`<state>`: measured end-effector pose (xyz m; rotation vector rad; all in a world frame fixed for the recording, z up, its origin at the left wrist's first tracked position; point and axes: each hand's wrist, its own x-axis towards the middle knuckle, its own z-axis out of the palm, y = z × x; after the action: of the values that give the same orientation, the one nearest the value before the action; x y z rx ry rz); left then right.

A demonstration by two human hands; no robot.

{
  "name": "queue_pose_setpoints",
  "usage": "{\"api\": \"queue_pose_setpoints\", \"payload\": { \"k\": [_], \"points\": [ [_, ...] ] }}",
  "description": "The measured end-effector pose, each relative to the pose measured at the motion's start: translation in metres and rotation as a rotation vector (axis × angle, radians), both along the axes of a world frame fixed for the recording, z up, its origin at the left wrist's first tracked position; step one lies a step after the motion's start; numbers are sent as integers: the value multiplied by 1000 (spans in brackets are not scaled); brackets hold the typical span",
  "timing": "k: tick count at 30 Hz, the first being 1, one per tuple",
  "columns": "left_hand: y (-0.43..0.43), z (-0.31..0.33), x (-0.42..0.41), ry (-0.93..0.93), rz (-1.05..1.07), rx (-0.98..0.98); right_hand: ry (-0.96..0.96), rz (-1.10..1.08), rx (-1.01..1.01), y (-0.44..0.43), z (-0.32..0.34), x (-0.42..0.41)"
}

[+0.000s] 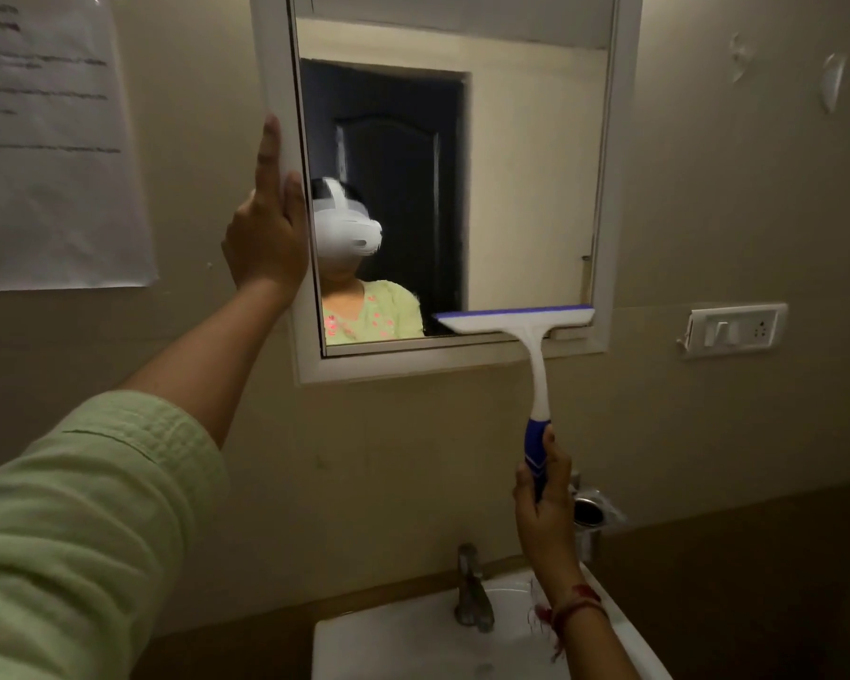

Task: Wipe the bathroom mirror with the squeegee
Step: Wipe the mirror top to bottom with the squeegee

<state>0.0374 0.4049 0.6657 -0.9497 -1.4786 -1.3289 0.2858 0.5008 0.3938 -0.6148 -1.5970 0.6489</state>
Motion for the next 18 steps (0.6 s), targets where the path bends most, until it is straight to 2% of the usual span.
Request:
{"api": "queue_pose_setpoints", "payload": {
  "k": [4,12,18],
  "points": [
    [-1,-1,0,-17,-1,-1,30,41,34,8,26,-2],
    [-2,-1,1,-40,-25,-41,-32,-50,-1,-3,-6,4],
    [-2,-1,-2,-46,-38,-46,-21,-4,7,2,17,2]
  ]
}}
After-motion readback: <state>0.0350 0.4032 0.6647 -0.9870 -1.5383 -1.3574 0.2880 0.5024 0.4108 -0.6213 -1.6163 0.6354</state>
